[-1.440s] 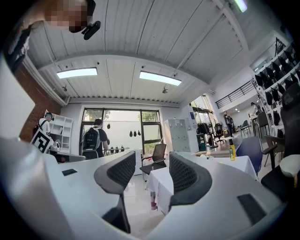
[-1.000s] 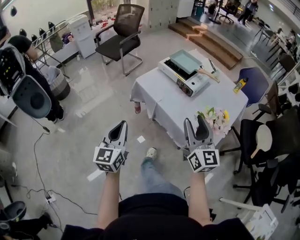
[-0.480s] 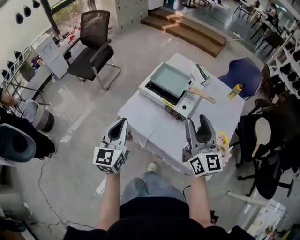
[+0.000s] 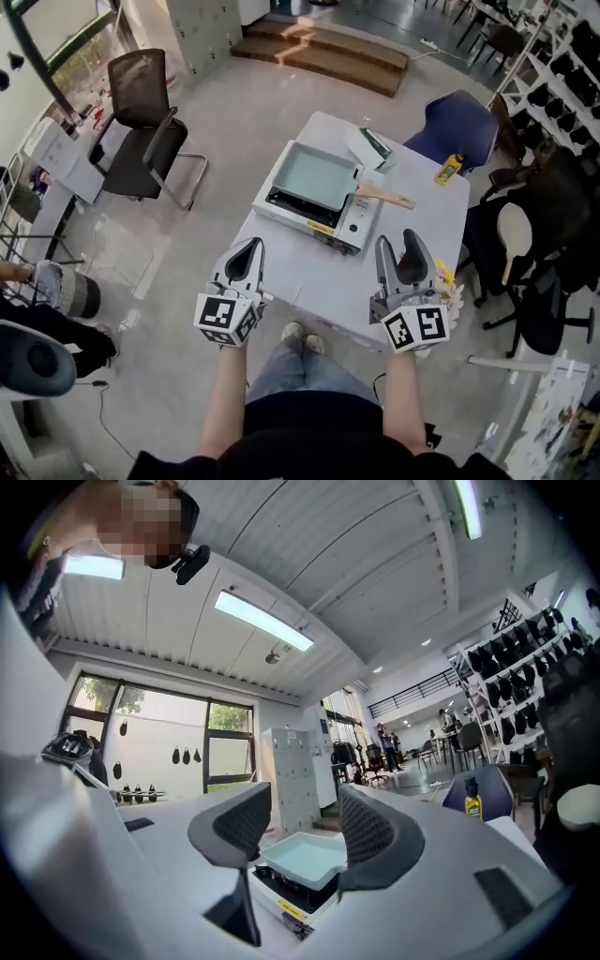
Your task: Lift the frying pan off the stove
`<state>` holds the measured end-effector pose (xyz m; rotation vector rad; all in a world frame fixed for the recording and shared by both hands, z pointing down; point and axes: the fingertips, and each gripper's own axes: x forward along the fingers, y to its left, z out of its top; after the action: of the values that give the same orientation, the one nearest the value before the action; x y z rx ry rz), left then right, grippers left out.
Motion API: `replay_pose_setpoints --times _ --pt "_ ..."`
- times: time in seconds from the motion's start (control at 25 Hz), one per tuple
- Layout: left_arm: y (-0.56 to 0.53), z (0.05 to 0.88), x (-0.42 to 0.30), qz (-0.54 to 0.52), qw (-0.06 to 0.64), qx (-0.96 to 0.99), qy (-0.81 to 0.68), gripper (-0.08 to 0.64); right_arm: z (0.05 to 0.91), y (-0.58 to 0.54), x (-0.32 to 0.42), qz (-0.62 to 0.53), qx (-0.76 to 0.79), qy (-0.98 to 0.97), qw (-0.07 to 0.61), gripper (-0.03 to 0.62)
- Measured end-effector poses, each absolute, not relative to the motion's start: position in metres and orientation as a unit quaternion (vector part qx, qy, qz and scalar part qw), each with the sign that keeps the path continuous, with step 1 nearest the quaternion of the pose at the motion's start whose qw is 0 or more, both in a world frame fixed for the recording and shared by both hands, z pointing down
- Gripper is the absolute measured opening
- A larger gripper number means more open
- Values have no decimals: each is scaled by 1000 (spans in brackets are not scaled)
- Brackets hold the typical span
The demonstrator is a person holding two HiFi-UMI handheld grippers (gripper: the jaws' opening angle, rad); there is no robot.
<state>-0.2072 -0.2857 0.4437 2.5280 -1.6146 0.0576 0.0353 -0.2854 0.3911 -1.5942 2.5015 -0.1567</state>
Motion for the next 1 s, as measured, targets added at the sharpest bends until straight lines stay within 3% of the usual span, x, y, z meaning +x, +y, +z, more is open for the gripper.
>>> replay_pose_setpoints --times 0.64,1.0 --pt "-352 436 -166 17 72 884 -461 18 363 -303 65 -23 -596 799 75 209" --pt "-369 442 -136 19 74 898 -433 18 330 -352 68 12 -567 822 -43 209"
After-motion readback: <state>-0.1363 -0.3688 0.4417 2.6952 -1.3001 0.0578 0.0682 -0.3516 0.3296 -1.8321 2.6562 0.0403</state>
